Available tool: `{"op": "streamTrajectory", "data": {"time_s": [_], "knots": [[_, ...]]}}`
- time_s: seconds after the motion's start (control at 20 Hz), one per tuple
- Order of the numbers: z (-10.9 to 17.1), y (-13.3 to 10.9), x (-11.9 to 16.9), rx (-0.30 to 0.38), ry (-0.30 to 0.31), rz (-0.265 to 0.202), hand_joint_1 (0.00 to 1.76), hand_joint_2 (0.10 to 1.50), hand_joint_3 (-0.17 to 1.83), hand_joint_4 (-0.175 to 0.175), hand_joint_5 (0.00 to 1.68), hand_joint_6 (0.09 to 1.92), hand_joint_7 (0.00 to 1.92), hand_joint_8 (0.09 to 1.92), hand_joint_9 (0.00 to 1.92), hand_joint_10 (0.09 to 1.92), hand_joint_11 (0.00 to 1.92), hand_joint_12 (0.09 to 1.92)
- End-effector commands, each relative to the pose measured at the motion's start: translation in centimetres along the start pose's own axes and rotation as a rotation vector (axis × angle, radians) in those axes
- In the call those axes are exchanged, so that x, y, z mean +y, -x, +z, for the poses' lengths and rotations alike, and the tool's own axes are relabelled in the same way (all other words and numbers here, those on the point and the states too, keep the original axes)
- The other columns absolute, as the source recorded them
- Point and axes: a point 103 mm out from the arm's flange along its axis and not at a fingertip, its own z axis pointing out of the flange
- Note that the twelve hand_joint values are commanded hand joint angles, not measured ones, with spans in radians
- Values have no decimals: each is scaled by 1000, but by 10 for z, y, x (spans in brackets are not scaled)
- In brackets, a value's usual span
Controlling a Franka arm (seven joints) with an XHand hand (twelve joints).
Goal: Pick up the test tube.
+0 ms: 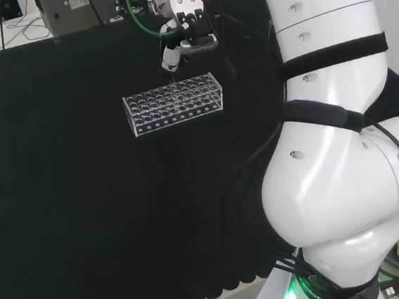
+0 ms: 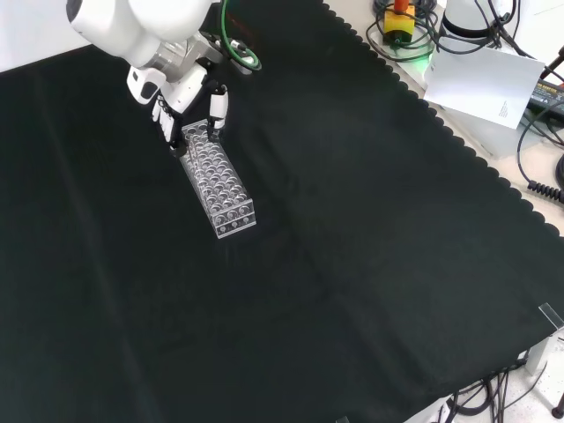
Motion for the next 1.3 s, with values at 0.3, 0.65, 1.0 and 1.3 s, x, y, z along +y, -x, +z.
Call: {"op": "streamTrajectory", "data": {"time_s": [0.3, 0.65, 1.0, 1.3], "knots": [[9, -14, 7, 18, 44, -3, 987, 1065, -175, -166, 412, 695, 687, 920, 603, 829, 353, 1469], [10, -18, 10, 28, 139, 25, 1088, 1066, -175, -175, 613, 765, 921, 861, 846, 723, 535, 1381], [9, -26, 10, 50, 304, 50, 1317, 1071, -138, -175, 1128, 571, 1267, 765, 1312, 530, 1062, 1096], [4, -30, 7, 57, 346, 50, 1419, 1036, -104, -175, 1223, 306, 1248, 871, 1305, 503, 1324, 827]]}}
